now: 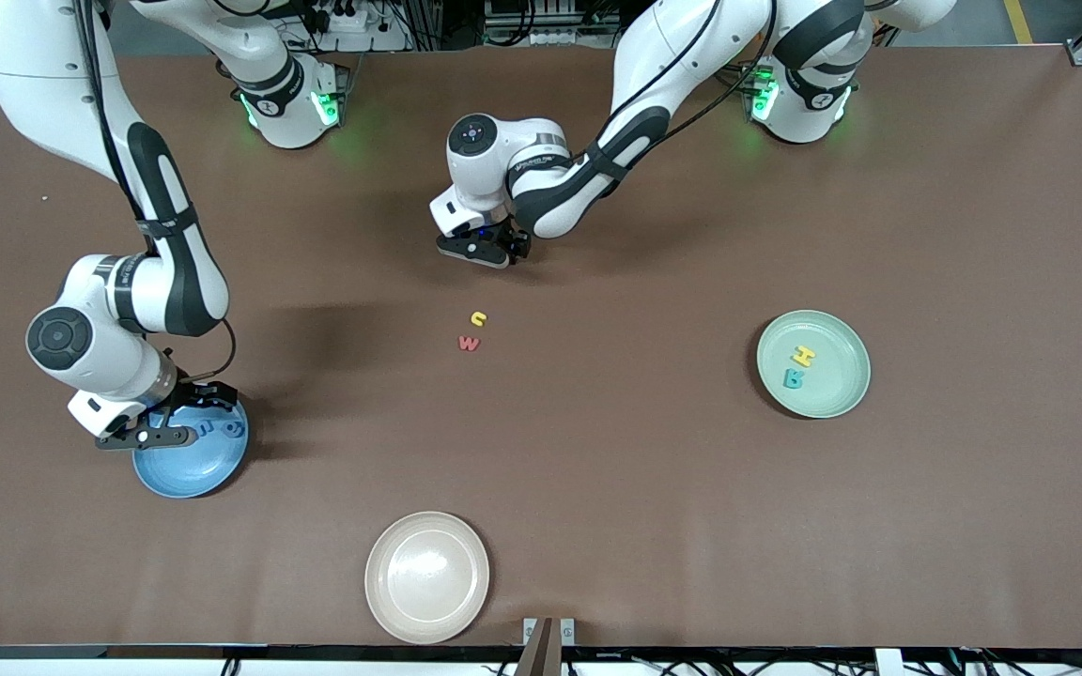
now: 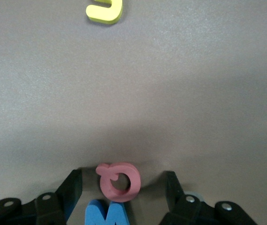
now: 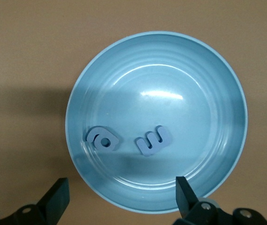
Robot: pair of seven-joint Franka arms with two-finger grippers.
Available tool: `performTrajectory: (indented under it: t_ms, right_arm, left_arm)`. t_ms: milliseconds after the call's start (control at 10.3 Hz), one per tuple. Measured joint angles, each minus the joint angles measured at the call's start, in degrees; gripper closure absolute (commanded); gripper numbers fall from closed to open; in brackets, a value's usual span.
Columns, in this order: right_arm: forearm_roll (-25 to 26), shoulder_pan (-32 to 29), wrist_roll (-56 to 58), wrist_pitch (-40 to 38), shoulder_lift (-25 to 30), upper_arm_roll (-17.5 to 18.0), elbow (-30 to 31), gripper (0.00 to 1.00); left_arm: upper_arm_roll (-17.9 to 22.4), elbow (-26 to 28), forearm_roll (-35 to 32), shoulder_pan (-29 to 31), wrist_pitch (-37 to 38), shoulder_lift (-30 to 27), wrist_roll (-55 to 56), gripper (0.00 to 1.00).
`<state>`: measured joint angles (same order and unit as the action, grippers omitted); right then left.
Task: Sort upper and lower case letters into plates
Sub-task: 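Grasp the pink Q with the left gripper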
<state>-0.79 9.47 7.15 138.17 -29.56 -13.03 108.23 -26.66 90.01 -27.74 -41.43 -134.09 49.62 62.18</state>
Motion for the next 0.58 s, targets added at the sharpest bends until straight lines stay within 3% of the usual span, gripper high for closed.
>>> performTrajectory:
  t_ms: [194, 290, 581]
  right_arm:
    - [0.0, 0.0, 0.0, 0.0, 0.0, 0.0, 0.0, 0.0]
    - [0.0, 0.0, 0.0, 0.0, 0.0, 0.0, 0.0, 0.0]
    - [0.0, 0.0, 0.0, -0.1, 0.0, 0.1, 0.0, 0.0]
  left_arm:
    - [0.0, -0.1, 0.0, -0.2, 0.0, 0.0, 0.0, 0.41]
    - [0.0, -0.1, 0.0, -0.2, 0.0, 0.0, 0.0, 0.52]
    - [0.0, -0.5, 0.0, -0.2, 0.1, -0.1, 0.0, 1.0]
